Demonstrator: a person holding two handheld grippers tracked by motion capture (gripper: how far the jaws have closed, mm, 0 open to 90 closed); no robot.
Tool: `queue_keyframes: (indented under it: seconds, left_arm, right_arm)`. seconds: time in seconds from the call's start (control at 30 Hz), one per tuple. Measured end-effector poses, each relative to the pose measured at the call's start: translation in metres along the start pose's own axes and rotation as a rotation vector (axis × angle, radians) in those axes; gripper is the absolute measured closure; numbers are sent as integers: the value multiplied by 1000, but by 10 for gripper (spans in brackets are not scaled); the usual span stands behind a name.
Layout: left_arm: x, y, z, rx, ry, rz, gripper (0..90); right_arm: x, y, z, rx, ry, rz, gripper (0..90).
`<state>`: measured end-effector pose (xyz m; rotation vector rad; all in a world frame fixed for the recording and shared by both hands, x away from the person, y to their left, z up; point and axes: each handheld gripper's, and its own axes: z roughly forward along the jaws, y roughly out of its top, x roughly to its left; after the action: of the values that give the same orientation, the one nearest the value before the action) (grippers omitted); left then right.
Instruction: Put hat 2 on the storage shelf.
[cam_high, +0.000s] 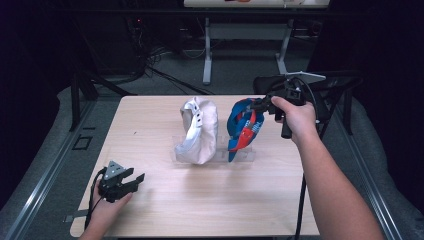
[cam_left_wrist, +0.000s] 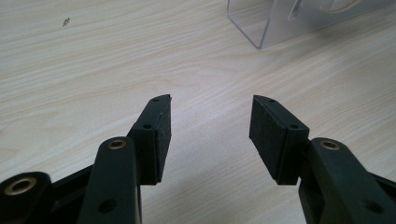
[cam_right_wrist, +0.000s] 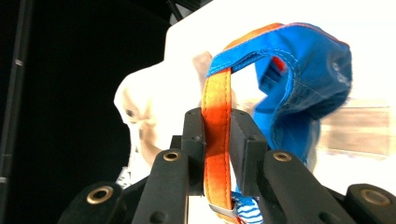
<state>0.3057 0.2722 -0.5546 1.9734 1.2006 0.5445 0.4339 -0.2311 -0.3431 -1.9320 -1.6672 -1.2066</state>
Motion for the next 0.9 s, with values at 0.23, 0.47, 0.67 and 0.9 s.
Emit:
queue_keyframes:
  seconds: [0.23,0.47,0.67,0.9]
  left_arm:
    - [0,0,-1,0,-1,-2,492]
    - [0,0,0,1,0,2,492]
    - [0,0,0,3,3,0,491]
    - [0,0,0,2,4,-3,491]
  right_arm:
    - [-2,-7,-7,-14,-48,-43,672]
    - [1,-16,-15,-46,-136,-127,617]
    - [2,-31,-14,-48,-247,-240,562]
    - [-2,-46,-11,-62,-280,-303,532]
